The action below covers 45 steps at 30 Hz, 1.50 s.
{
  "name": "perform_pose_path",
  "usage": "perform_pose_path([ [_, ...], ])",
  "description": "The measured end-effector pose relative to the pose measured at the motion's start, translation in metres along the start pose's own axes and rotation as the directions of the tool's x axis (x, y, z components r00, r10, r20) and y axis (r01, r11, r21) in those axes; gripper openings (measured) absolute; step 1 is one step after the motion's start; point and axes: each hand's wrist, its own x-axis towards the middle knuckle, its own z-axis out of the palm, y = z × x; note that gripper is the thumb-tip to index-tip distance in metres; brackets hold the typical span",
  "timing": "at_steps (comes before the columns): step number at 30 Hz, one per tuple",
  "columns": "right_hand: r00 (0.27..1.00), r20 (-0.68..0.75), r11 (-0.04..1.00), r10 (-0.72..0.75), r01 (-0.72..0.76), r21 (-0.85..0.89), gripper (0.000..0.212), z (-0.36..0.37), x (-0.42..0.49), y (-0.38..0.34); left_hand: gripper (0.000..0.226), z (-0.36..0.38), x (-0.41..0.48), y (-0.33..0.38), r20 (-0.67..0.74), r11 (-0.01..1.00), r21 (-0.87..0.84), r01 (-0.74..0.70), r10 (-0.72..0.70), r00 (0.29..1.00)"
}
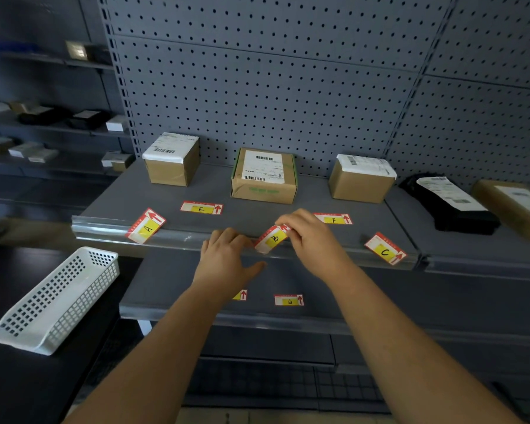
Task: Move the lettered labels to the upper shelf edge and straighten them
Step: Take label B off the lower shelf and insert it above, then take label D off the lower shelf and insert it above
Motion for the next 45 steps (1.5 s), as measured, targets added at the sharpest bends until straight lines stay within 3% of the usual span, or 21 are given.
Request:
perform_pose_path([
  [9, 0.997, 0.004, 0.993, 0.072, -0.072, 0.094, 0.034, -0.002, 0.007, 0.000, 0.047, 0.002, -0.002, -0.003, -0.023, 0.998, -0.040, -0.045, 0.045, 0.999],
  [14, 0.967, -0.126, 0.962, 0.220, -0.194, 0.191, 0.046, -0.001, -0.025, 0.002, 0.041, -0.003, -0.014, -0.002, -0.064, 0.988, -0.126, -0.085, 0.077, 0.995],
  [16, 0.960, -0.105, 0.957, 0.261, -0.243, 0.160, 0.044, 0.001, -0.044, 0.001, 0.041, -0.003, -0.020, 0.000, -0.058, 0.986, -0.129, -0.104, 0.097, 0.994],
  [24, 0.977, -0.004, 0.977, 0.214, -0.214, 0.004, 0.044, 0.005, -0.091, 0.001, 0.045, -0.009, -0.045, 0.012, -0.004, 0.982, -0.123, -0.146, 0.147, 0.989],
  [36, 0.974, 0.071, 0.974, 0.217, -0.221, 0.053, 0.047, 0.000, -0.157, 0.001, 0.041, -0.021, -0.117, 0.020, 0.055, 0.996, -0.059, -0.060, 0.063, 0.997],
  [45, 0.962, 0.158, 0.962, 0.223, -0.243, 0.121, 0.049, 0.022, -0.215, -0.005, 0.051, -0.010, -0.184, 0.024, 0.134, 1.000, -0.025, 0.005, -0.001, 0.991],
])
